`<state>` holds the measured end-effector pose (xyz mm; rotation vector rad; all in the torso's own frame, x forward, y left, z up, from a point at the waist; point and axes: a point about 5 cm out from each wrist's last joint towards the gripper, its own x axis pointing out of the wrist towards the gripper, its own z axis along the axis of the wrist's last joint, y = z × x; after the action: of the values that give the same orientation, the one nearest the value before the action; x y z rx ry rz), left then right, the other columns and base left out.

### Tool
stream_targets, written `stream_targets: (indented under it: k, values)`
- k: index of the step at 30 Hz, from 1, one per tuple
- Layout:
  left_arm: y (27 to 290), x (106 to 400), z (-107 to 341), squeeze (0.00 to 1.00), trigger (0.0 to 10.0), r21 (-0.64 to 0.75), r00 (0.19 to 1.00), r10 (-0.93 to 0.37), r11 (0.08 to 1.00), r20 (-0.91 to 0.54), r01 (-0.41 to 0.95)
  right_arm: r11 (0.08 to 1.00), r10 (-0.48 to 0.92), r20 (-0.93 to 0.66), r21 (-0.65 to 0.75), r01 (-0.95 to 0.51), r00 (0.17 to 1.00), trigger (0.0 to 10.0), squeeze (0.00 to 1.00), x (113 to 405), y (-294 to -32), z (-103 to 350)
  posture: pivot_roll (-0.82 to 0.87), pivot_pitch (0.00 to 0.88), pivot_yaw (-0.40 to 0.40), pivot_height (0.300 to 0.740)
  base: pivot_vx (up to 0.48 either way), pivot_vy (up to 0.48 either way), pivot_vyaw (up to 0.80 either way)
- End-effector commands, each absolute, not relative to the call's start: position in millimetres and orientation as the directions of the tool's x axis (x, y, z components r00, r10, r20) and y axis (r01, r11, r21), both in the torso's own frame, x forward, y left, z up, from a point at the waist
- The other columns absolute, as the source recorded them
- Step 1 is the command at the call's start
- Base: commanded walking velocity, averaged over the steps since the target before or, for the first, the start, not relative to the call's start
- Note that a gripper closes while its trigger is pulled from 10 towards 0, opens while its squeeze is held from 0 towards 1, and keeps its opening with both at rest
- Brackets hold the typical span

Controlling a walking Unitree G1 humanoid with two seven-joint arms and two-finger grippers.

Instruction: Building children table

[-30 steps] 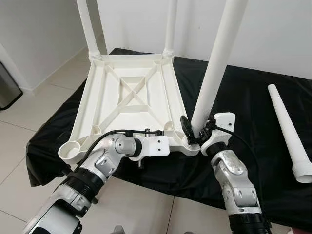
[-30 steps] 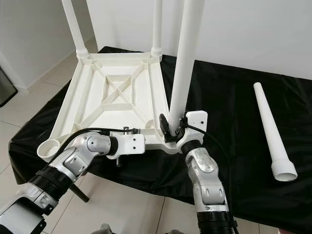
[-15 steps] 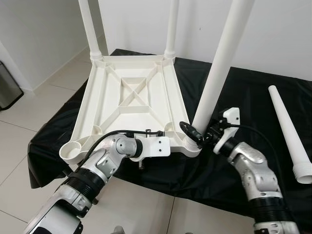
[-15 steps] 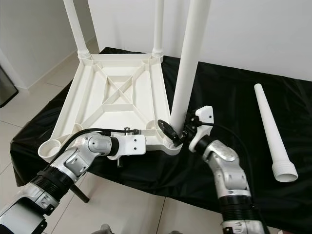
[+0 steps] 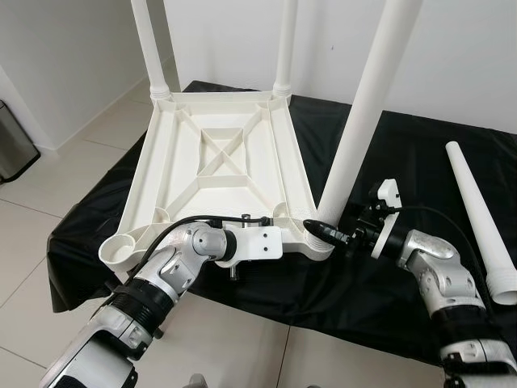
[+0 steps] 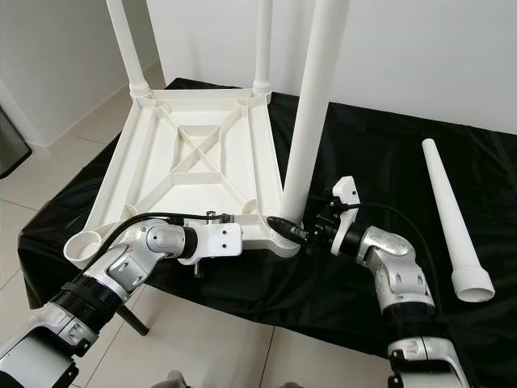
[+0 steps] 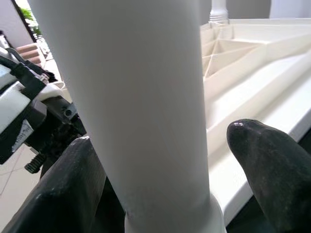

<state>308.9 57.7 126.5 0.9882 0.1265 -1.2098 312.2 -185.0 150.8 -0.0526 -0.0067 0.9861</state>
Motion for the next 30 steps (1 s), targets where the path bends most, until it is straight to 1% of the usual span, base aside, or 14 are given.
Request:
stream_targets:
  k: [1, 6, 7, 8, 9, 10, 11, 29, 30]
  values:
    - [60.2, 311.5, 129.7, 0.00, 10.0, 0.601, 0.433, -0.710, 0.016, -0.556, 0.799, 0.521, 0.852, -0.014, -0.050, -0.852, 0.523, 10.0, 0.00, 313.4, -183.5, 151.2, -0.02, 0.000, -0.002, 0.740, 0.000, 0.000, 0.00]
    - [61.0, 311.6, 129.8, 0.00, 10.0, 0.600, 0.434, -0.708, 0.018, -0.557, 0.800, 0.489, 0.871, -0.016, -0.052, -0.871, 0.491, 10.0, 0.00, 313.5, -183.6, 150.6, -0.02, 0.000, 0.000, 0.740, 0.000, 0.000, 0.00]
    - [61.1, 311.6, 129.7, 0.00, 10.0, 0.600, 0.434, -0.708, 0.018, -0.558, 0.800, 0.488, 0.872, -0.015, -0.048, -0.872, 0.489, 7.5, 0.00, 313.5, -183.7, 150.5, -0.03, 0.000, 0.001, 0.740, 0.000, 0.000, 0.00]
    - [61.1, 311.6, 129.7, 0.00, 10.0, 0.600, 0.434, -0.708, 0.017, -0.558, 0.800, 0.488, 0.872, -0.014, -0.045, -0.871, 0.489, 4.5, 0.00, 313.6, -184.0, 150.5, -0.03, 0.000, 0.001, 0.740, 0.000, 0.000, 0.00]
    - [61.1, 311.7, 129.7, 0.00, 10.0, 0.600, 0.434, -0.708, 0.017, -0.558, 0.800, 0.489, 0.872, -0.012, -0.042, -0.871, 0.490, 2.7, 0.00, 313.8, -184.3, 150.7, -0.03, 0.000, 0.001, 0.740, 0.000, 0.000, 0.00]
    - [61.1, 311.7, 129.7, 0.00, 10.0, 0.600, 0.434, -0.708, 0.017, -0.558, 0.800, 0.489, 0.872, -0.012, -0.042, -0.871, 0.490, 2.7, 0.00, 313.8, -184.3, 150.7, -0.03, 0.000, 0.001, 0.740, 0.000, 0.000, 0.00]
    - [60.9, 311.7, 129.8, 0.00, 10.0, 0.600, 0.433, -0.708, 0.018, -0.558, 0.800, 0.484, 0.874, -0.006, -0.039, -0.874, 0.485, 0.0, 0.00, 314.6, -185.2, 150.8, -0.03, 0.000, 0.001, 0.740, 0.000, 0.000, 0.00]
    - [61.1, 311.9, 130.2, 0.00, 10.0, 0.600, 0.436, -0.708, 0.021, -0.556, 0.800, 0.457, 0.889, 0.050, -0.028, -0.889, 0.455, 0.0, 0.00, 307.6, -178.4, 154.7, -0.03, 0.000, -0.004, 0.740, 0.000, 0.000, 0.00]
    - [60.8, 311.9, 130.2, 0.00, 10.0, 0.600, 0.435, -0.708, 0.021, -0.556, 0.800, 0.465, 0.885, 0.052, -0.037, -0.884, 0.463, 2.1, 0.00, 305.3, -176.8, 154.6, -0.03, 0.000, -0.006, 0.740, 0.000, 0.000, 0.00]
